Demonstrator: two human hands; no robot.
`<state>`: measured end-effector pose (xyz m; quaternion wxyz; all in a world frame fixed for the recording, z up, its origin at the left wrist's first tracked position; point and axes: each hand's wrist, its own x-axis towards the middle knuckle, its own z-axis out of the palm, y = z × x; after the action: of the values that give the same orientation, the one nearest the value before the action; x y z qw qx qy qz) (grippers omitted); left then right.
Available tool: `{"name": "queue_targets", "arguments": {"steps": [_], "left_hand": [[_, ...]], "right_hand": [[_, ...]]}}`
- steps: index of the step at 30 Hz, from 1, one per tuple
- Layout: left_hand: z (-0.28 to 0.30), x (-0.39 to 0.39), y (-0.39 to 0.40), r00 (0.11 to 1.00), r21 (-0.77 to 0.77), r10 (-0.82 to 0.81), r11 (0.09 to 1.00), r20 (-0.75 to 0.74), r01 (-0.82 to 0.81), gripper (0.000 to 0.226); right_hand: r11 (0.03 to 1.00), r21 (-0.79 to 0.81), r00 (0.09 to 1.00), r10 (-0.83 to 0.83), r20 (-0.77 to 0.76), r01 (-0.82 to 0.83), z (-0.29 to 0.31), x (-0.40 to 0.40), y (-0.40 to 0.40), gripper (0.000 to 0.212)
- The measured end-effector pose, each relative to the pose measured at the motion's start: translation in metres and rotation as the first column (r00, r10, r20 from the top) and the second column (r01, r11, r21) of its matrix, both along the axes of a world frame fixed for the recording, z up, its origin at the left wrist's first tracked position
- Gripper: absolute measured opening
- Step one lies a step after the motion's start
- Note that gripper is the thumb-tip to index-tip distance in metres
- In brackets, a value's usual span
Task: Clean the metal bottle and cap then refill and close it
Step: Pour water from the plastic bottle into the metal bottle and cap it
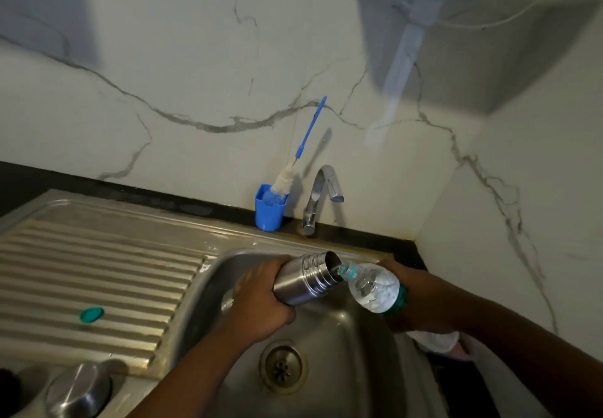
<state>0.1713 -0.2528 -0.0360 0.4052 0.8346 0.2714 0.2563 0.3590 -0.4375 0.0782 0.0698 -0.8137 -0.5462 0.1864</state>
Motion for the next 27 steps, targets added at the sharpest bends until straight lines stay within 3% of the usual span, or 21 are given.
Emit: {"name": "queue_targets", "arguments": {"steps": [12,16,21,27], "left_hand": [[0.016,0.009,0.004,0.996,0.062,-0.092,0.994,-0.014,0.093,0.089],[0.017,0.015,0.006,0.995,0.044,-0.101,0.994,-0.011,0.102,0.090],[0.018,0.022,0.009,0.995,-0.006,-0.104,0.995,0.013,0.104,0.088],[0.022,0.020,0.005,0.995,-0.022,-0.093,0.995,0.025,0.093,0.087]], "right_hand": [[0.989,-0.125,0.983,0.095,0.157,-0.076,0.026,0.009,-0.006,0.079],[0.990,-0.133,0.992,0.052,0.111,-0.037,0.033,0.011,-0.005,0.087],[0.988,-0.154,0.989,0.052,0.141,-0.030,0.041,0.013,-0.004,0.070],[0.986,-0.161,0.991,0.063,0.122,-0.043,0.047,0.013,-0.003,0.073]]}}
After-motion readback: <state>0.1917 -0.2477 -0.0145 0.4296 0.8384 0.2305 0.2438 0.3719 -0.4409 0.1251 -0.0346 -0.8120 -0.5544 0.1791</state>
